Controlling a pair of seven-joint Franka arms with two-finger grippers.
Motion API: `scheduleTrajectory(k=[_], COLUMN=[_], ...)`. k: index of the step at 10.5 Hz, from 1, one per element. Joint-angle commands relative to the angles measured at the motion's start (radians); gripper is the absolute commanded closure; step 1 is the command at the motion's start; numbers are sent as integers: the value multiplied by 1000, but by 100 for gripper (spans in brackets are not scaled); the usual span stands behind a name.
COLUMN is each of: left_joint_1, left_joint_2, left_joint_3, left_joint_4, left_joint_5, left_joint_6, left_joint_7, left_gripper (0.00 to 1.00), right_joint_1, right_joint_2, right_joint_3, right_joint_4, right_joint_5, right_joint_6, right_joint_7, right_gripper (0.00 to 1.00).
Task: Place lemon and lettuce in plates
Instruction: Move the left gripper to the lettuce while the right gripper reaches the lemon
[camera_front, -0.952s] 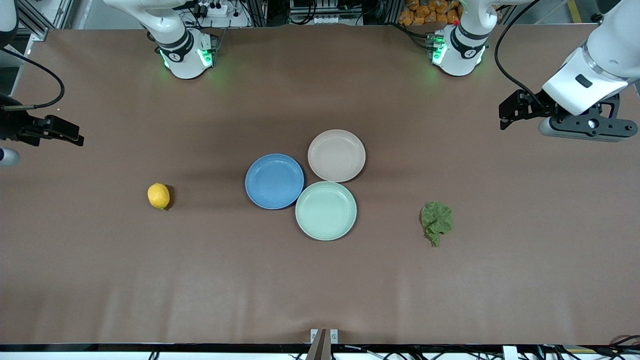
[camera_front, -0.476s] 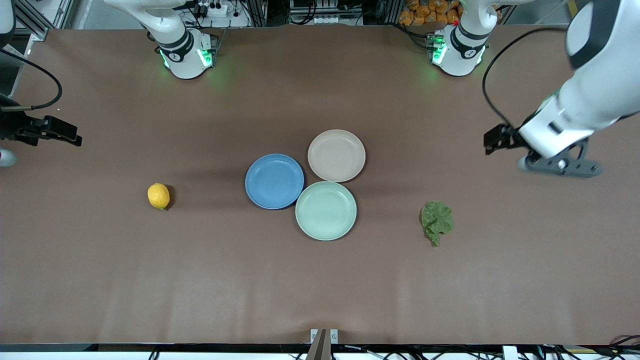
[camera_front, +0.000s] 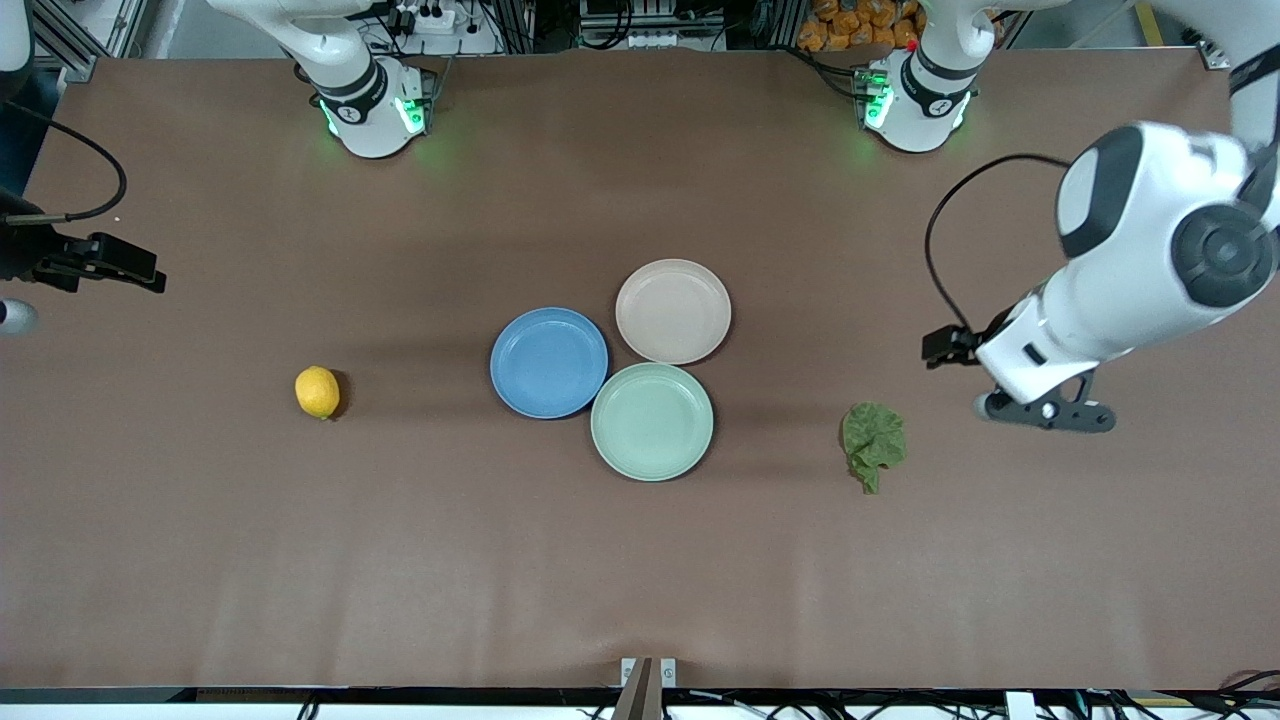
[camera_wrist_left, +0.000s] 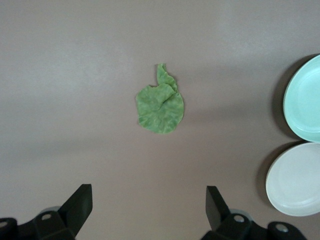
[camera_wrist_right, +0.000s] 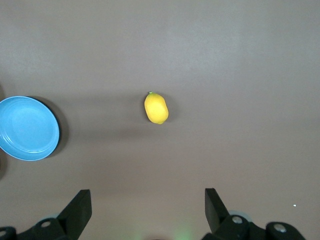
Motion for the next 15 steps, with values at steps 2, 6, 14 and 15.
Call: scheduleTrajectory(k=[2,6,14,15], left_joint_1=[-40,-64,-75,-75], left_joint_2=[108,223,361,378], left_joint_3=[2,8,11,14], left_joint_4=[28,30,22,22], left_joint_5=[50,59,123,123], left_joint_6=[83,227,322,322], left_joint_7=[-38,-100,-111,-111], left_gripper=[0,0,0,0], right_joint_1=[-28,-12,1,2], right_joint_2=[3,47,40,40], right_joint_3=[6,9,11,11], right_joint_4=[-90,-144,-396,-428], right_joint_5=[13,13,13,13], right_joint_6=[84,151,446,492], right_joint_7=[-1,-3,-3,-3], right_gripper=[0,0,0,0])
